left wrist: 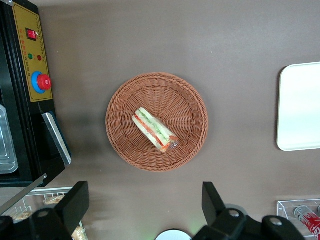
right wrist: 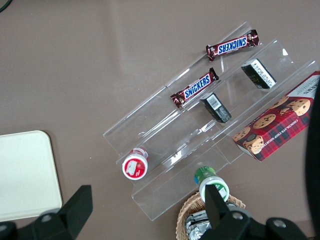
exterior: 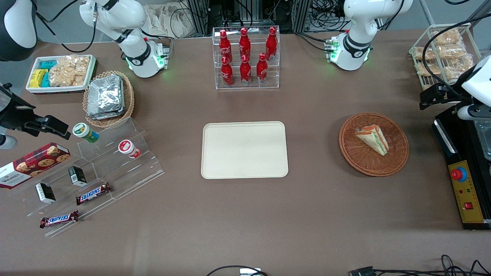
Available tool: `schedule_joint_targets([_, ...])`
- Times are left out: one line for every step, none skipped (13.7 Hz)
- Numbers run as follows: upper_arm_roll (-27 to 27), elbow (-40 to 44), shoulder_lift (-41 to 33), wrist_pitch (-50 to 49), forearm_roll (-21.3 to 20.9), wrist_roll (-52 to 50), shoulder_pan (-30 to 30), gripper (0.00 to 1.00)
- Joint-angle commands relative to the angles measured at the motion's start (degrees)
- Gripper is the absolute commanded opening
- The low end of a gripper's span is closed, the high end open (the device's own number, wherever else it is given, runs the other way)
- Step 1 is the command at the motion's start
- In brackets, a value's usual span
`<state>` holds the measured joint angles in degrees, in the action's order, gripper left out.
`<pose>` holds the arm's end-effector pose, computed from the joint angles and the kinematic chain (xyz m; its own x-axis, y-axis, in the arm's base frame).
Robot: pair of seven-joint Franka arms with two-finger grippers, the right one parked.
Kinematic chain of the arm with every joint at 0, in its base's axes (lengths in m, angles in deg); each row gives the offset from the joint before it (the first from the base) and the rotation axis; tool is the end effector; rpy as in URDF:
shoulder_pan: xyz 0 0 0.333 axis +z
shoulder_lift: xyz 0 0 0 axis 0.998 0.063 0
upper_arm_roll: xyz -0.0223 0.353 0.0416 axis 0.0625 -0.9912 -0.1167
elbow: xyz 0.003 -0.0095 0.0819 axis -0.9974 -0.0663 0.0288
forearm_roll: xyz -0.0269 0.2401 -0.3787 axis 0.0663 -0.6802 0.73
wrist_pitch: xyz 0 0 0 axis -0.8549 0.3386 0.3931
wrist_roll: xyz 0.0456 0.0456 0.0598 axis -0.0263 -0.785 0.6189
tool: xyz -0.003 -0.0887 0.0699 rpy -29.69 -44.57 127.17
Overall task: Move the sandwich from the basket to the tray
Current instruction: 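Move the left gripper over the sandwich in the wicker basket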
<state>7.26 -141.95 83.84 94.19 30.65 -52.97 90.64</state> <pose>0.6036 -0.0095 0.6595 0.9925 -0.0851 -0.0880 -0.0879 -0.9957 -0.0290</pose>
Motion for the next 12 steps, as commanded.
schedule_joint_targets([-0.50,-1.23,-1.08,0.53,0.56,0.73,-0.29,1.00])
schedule_joint_targets([-0.58,-1.23,-0.73,0.53,0.56,0.82,-0.21,1.00])
schedule_joint_targets([-0.67,-1.23,-0.64,0.44,0.47,0.82,-0.21,1.00])
schedule_joint_targets([-0.67,-1.93,-0.63,0.35,-0.14,0.56,-0.12,1.00])
schedule_joint_targets([-0.76,-2.46,-0.63,0.09,-0.15,-0.32,-0.03,1.00])
schedule_joint_targets([-0.76,-3.86,-0.72,0.35,-0.15,-0.50,0.75,1.00])
schedule_joint_targets([-0.76,-5.87,-1.33,0.96,-0.15,-1.28,1.46,1.00])
schedule_joint_targets([-0.76,-8.33,-1.77,2.10,-0.23,-2.94,1.55,1.00])
schedule_joint_targets([-0.85,-12.35,-3.00,5.07,-0.41,-4.96,1.64,1.00])
schedule_joint_targets([-0.85,-18.22,-5.27,9.88,-0.50,-6.98,1.90,1.00])
schedule_joint_targets([-0.85,-24.03,-7.56,14.98,-0.50,-9.79,2.16,1.00])
schedule_joint_targets([-0.85,-28.96,-9.14,19.29,-0.50,-12.69,2.25,1.00])
